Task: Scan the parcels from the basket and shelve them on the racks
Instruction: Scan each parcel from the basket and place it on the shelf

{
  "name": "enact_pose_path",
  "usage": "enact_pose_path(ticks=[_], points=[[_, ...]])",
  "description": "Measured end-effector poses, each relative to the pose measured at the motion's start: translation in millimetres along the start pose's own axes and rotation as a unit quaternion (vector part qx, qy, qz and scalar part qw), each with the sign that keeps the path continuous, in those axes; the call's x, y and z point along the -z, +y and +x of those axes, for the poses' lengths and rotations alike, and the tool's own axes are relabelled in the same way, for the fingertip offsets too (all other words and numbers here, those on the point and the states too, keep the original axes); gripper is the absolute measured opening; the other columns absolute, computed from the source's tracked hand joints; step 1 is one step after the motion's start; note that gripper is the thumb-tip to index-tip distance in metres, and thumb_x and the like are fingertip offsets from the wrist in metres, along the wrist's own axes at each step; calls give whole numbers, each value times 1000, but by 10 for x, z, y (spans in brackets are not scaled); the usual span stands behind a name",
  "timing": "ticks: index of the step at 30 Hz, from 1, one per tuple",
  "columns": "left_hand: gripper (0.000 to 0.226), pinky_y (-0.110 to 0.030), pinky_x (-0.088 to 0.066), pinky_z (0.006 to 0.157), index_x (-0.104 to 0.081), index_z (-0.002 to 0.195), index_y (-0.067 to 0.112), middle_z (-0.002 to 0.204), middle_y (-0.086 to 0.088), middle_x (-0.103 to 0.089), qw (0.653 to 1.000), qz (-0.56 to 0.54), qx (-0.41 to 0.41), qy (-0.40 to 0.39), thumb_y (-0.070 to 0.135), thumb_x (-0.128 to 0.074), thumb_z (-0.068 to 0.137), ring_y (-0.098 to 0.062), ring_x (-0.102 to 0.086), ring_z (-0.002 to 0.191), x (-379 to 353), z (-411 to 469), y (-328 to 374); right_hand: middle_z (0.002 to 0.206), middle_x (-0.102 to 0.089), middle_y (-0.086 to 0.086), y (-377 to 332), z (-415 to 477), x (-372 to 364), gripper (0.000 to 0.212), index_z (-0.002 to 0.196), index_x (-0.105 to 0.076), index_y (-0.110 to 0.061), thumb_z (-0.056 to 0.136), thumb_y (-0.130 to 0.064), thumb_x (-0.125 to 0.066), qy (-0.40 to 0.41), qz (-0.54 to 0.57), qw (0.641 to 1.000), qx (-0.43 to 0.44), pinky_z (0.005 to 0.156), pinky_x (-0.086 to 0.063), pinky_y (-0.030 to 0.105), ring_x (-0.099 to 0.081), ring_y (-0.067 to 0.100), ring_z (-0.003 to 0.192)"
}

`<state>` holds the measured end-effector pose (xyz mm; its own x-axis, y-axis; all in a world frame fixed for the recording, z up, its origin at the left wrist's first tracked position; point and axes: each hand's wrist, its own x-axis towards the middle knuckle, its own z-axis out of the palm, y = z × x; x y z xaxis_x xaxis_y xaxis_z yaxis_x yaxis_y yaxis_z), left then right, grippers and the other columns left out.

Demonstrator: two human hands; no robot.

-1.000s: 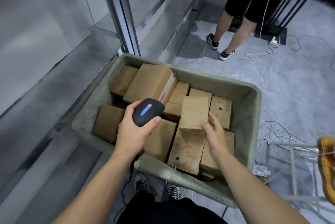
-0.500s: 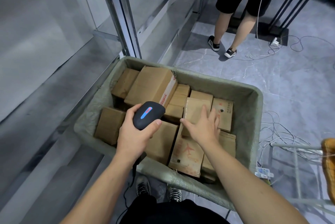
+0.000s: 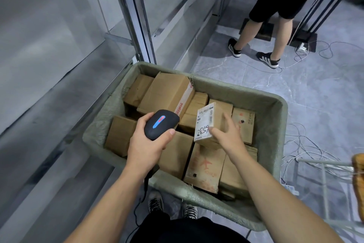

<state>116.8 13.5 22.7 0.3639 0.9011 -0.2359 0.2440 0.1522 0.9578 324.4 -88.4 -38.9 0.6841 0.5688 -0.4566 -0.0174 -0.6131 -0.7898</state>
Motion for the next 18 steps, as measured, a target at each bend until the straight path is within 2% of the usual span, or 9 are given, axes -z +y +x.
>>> enact_pose_path(ticks=[2, 3, 5, 7, 11, 13, 16, 18], points=[[65, -23, -53, 61, -56, 114, 48, 107, 5, -71, 1000, -3, -1, -4, 51, -84, 55, -15, -65, 72, -17, -5, 5, 157, -34, -6, 107, -25, 13, 99, 153, -31, -43, 64, -53, -73, -20, 88, 996, -15, 110, -44, 51, -46, 21, 137], [65, -22, -53, 61, -56, 114, 48, 107, 5, -71, 1000, -5, -3, -7, 50, -84, 55, -15, -65, 72, -25, -9, 8, 152, -42, -7, 161, -31, 12, 96, 153, -31, -45, 67, -50, -72, -29, 120, 992, -22, 108, -47, 51, -52, 20, 132], [62, -20, -52, 60, -56, 114, 47, 108, 2, -71, 1000, -7, -5, -11, 44, -85, 59, -15, -64, 72, -47, -14, 21, 137, -56, -13, 175, -84, 29, 78, 153, -33, -41, 85, -31, -68, -39, 156, 987, -16, 106, -49, 48, -59, 18, 124], [59, -19, -50, 58, -56, 114, 46, 108, 0, -70, 1000, -9, -7, -18, 40, -84, 63, -15, -63, 73, -67, -12, 29, 136, -59, -10, 201, -79, 54, 69, 153, -36, -39, 90, -23, -61, -41, 164, 986, -13, 106, -49, 48, -60, 17, 122], [67, -20, -50, 58, -56, 115, 46, 107, -1, -69, 1000, -16, -8, -26, 50, -85, 55, -12, -60, 70, -91, -7, 26, 147, -48, -7, 331, 71, 107, 90, 152, -36, -45, 65, -54, -59, -38, 128, 991, -26, 109, -45, 49, -52, 17, 130], [67, -20, -50, 58, -56, 116, 45, 107, -2, -69, 1000, -11, -8, -28, 48, -86, 56, -12, -60, 70, -99, -12, 23, 146, -51, -8, 284, 58, 143, 88, 152, -38, -43, 67, -54, -58, -45, 100, 994, -25, 106, -47, 45, -53, 15, 127], [60, -21, -51, 59, -57, 116, 42, 107, -1, -69, 1000, -10, -9, -28, 37, -84, 63, -11, -61, 69, -118, -33, 32, 134, -62, -9, 197, -16, 185, 64, 150, -43, -39, 87, -27, -53, -48, 98, 994, -13, 87, -50, 30, -62, 7, 112], [60, -22, -52, 60, -57, 117, 42, 106, 1, -69, 1000, -5, -10, -26, 37, -83, 64, -10, -61, 68, -120, -45, 42, 134, -61, -12, 229, -1, 193, 66, 152, -39, -39, 92, -13, -49, -51, 107, 993, -2, 86, -47, 29, -60, 2, 110]])
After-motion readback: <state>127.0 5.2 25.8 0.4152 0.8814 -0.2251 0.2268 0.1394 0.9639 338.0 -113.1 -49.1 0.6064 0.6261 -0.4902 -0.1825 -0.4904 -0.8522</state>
